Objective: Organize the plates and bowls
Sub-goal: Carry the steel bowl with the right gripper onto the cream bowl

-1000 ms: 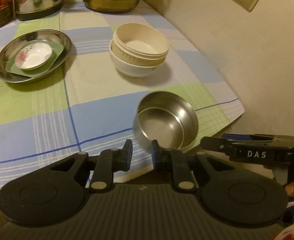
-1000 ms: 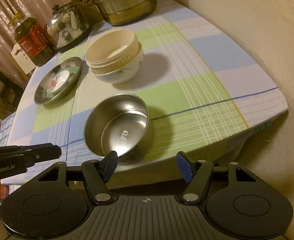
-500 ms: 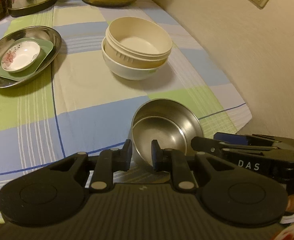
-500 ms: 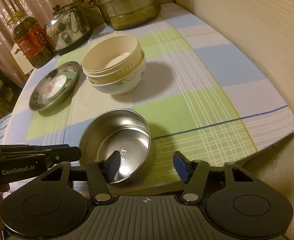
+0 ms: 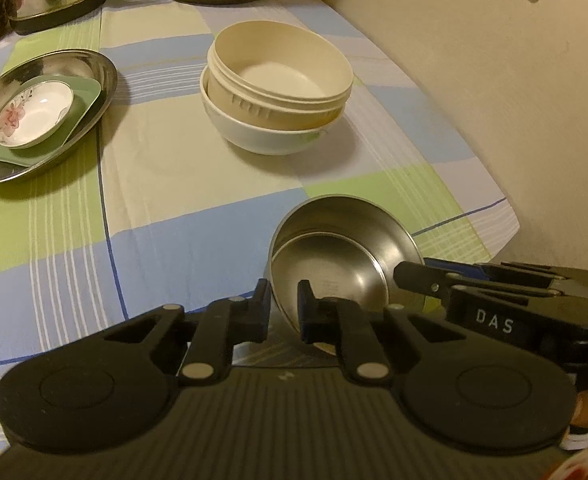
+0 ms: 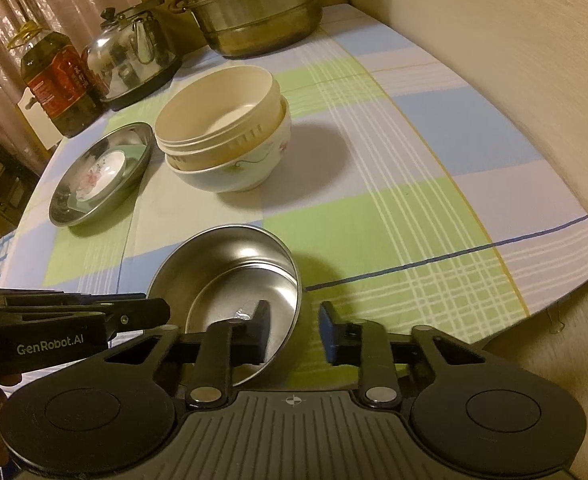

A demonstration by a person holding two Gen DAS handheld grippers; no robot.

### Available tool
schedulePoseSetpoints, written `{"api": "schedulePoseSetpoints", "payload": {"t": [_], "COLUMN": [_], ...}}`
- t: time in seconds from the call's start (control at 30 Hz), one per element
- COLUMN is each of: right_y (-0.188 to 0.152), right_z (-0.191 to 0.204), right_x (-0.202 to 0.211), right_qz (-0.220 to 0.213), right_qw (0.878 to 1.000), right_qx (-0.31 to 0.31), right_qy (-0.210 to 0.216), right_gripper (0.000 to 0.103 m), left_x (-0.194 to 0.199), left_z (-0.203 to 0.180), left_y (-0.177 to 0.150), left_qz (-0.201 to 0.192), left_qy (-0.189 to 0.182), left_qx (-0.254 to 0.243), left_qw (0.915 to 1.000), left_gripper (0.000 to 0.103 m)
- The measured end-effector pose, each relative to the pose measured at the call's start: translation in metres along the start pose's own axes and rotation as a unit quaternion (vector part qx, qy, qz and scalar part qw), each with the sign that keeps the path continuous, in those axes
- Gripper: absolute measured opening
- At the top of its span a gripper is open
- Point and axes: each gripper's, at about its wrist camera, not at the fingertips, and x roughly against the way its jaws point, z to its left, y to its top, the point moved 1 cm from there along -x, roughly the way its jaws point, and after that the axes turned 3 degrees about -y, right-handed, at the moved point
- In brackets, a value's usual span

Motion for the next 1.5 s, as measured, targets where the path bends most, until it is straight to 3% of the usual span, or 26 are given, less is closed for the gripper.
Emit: {"api": "schedulePoseSetpoints", "payload": {"t": [0.2,0.7,1.2,1.5], "right_y": [-0.001,0.005,0.056,0.099], "right_z": [0.001,-0.002,0.019,0.028], "right_x": [0.001,0.016,0.063,0.064], "right_qz": [-0.004,-0.007,-0.038,-0.061], "right_qw": [1.000,1.000,0.999,0.998], "right_qx": [0.001,-0.016,0.001,0.008], "right_qy": [-0.003,0.000,0.019,0.033], "right_gripper": [0.008,0.006,0.006,0.007], "left_x": [-0.002,0.019,0.074,0.078], "left_z": [0.000,-0.010,-0.018,-0.010], "left_y": [-0.001,-0.001,0.038,0.073], "left_qz": [0.003,-0.014,-0.079,-0.107], "left_qy": [0.008,0.003,0.001,0.003], "left_qx": [-0.010,-0.029,-0.035,-0.021], "left_qw": [0.9999,0.9995,0.9963,0.9940], "left_gripper": [0.007,0.007,0.007,0.007]}}
